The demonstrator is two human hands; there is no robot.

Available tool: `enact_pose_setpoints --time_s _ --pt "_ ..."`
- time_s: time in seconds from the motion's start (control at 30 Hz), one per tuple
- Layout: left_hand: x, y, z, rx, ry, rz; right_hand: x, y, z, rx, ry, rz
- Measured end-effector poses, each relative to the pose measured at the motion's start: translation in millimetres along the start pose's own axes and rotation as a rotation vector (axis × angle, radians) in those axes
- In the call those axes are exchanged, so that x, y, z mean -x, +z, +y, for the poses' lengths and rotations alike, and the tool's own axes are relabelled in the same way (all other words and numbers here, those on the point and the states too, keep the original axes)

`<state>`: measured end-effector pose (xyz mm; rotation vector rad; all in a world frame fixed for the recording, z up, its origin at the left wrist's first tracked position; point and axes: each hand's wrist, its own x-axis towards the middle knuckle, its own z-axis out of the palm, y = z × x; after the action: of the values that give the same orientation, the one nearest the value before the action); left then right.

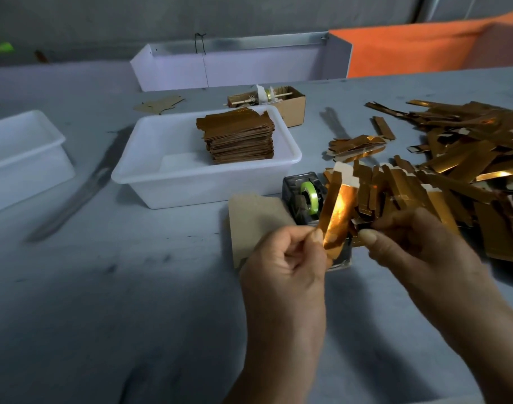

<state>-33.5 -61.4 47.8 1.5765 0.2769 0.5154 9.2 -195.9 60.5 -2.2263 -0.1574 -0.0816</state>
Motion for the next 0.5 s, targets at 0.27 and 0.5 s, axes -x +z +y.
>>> enact_pose_setpoints --time_s 0.27,0.5 --pt "2.4 -3.8 -4.0 0.049 -0.134 -0.143 4.9 18.2 -4.0 -0.546 0.098 -0.204" --pt "-3.4 -8.0 -4.8 0.334 -0.448 -0.14 6.4 18.1 4.5 -0.601 0.078 -0.282"
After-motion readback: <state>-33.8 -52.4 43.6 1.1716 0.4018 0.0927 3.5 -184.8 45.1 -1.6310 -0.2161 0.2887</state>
